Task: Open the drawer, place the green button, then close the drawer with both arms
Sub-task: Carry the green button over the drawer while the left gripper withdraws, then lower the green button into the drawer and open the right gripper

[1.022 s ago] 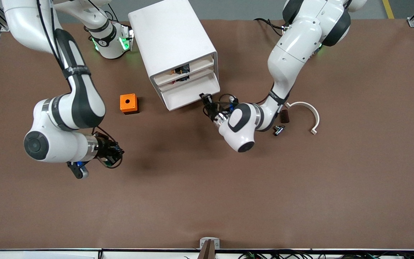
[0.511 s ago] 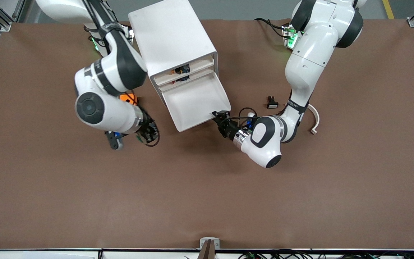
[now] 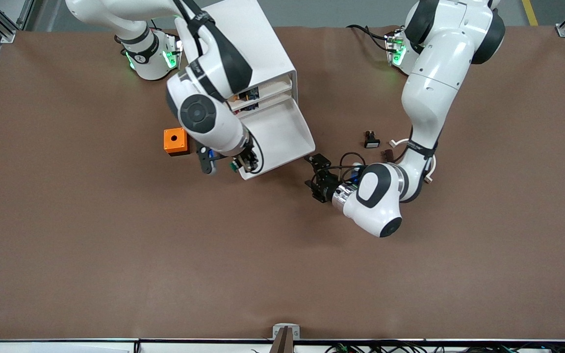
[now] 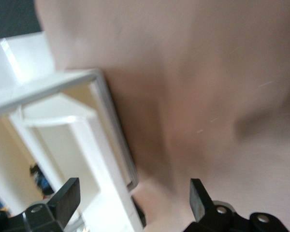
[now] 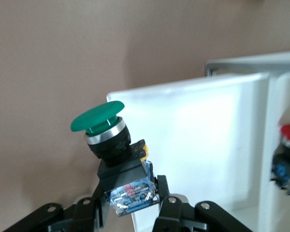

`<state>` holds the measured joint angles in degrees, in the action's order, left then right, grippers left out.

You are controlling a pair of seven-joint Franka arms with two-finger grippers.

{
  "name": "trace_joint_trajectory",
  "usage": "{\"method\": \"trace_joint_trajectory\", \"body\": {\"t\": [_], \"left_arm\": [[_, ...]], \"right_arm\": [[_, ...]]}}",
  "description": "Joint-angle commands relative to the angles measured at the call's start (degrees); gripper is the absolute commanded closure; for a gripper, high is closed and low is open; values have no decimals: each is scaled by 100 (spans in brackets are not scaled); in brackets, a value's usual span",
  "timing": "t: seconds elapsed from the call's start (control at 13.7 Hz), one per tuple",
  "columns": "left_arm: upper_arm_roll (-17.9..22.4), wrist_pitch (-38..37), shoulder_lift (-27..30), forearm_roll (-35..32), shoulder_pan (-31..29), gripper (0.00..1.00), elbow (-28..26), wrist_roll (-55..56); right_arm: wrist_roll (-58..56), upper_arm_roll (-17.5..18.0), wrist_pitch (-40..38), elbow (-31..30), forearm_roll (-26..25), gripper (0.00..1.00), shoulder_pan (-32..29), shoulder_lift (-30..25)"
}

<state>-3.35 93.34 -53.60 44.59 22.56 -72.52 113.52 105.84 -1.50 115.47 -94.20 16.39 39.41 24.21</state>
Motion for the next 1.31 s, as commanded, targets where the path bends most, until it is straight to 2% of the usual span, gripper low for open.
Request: {"method": "trace_joint_trajectory", "body": {"t": [0.0,0.29,0.51,0.66,0.73,0.8,1.02,1.1,1.24], "left_arm": [[175,26,200,-826,-67,1,88,-609],[449,157,358,-1882,-41,1,177,-2840],[493,588,517,-2130,-76,1,186,-3492],[528,650,613,-2244,-6,1,195,-4518],[537,720,657,-2323,-6,1,195,-4836],[537,756,666,-2332,-32,1,195,-5040],[537,1036,666,-2454,38,1,195,-5785],[502,1133,675,-2586,47,1,186,-6085],[484,1335,675,-2727,178,1,177,-6517]], "right_arm": [[331,-87,642,-607,74,99,347,-180],[692,-96,1055,-679,-40,96,637,-23],[929,-105,1442,-670,-233,91,813,276],[1044,-122,1689,-670,-277,88,945,461],[1053,-122,1750,-670,-277,82,928,479],[1044,-122,1795,-670,-277,70,928,488],[965,-113,1787,-600,-268,22,849,488],[974,-122,1778,-513,-277,1,814,488],[965,-166,1455,-285,-295,0,709,409]]}}
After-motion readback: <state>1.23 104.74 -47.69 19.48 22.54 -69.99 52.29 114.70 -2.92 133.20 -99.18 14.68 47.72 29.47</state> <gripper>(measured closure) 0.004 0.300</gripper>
